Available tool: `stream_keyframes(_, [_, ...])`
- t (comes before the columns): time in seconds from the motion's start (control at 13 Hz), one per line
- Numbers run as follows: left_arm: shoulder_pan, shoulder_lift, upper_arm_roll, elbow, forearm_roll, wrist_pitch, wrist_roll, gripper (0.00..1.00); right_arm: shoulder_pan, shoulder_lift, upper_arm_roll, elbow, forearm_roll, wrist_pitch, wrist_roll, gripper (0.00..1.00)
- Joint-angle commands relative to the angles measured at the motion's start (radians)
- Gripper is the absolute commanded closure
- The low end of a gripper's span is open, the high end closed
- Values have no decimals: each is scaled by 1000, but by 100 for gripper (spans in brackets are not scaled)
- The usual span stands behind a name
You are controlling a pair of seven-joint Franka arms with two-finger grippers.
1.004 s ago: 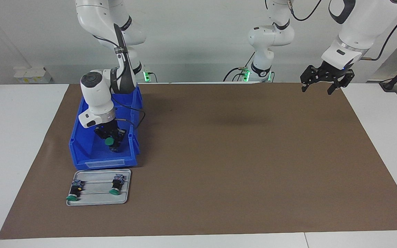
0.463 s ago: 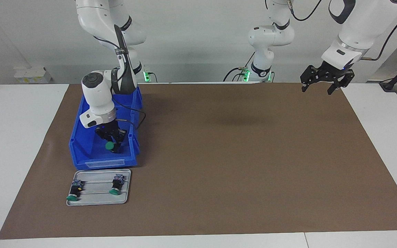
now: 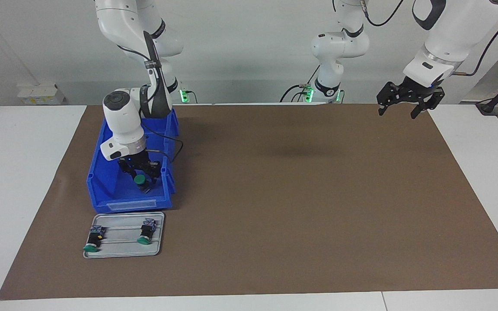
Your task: Place and press button with both arms
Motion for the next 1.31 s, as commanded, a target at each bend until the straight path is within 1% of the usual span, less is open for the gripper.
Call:
stream_keyframes(0.0, [12, -31, -5, -35, -3, 10, 5, 0, -5, -48, 5, 4, -15, -71, 17, 10])
stream_keyframes(0.15, [12, -31, -5, -35, -3, 10, 5, 0, -9, -88, 3, 13, -15, -142, 9, 10])
stream_keyframes(0.31, [12, -31, -5, -35, -3, 10, 5, 0, -14, -137, 5, 34, -15, -244, -8, 10])
stream_keyframes(0.46, [12, -31, -5, -35, -3, 10, 7, 0, -15, -181, 5, 82, -15, -373, -35, 10])
stream_keyframes(0.54, [12, -31, -5, -35, -3, 10, 5, 0, -15, -197, 5, 124, -15, -454, -49, 10])
stream_keyframes(0.69, [12, -31, -5, -35, -3, 10, 7, 0, -17, -200, 5, 233, 1, -608, -78, 9])
stream_keyframes(0.85, [12, -31, -5, -35, -3, 10, 5, 0, -9, -195, 6, 333, 1, -712, -101, 9])
stream_keyframes(1.08, [12, -31, -5, -35, -3, 10, 5, 0, -12, -159, 6, 497, 11, -853, -156, 9])
stream_keyframes(1.24, [12, -31, -5, -35, -3, 10, 5, 0, -22, -105, 6, 643, 39, -973, -160, 9])
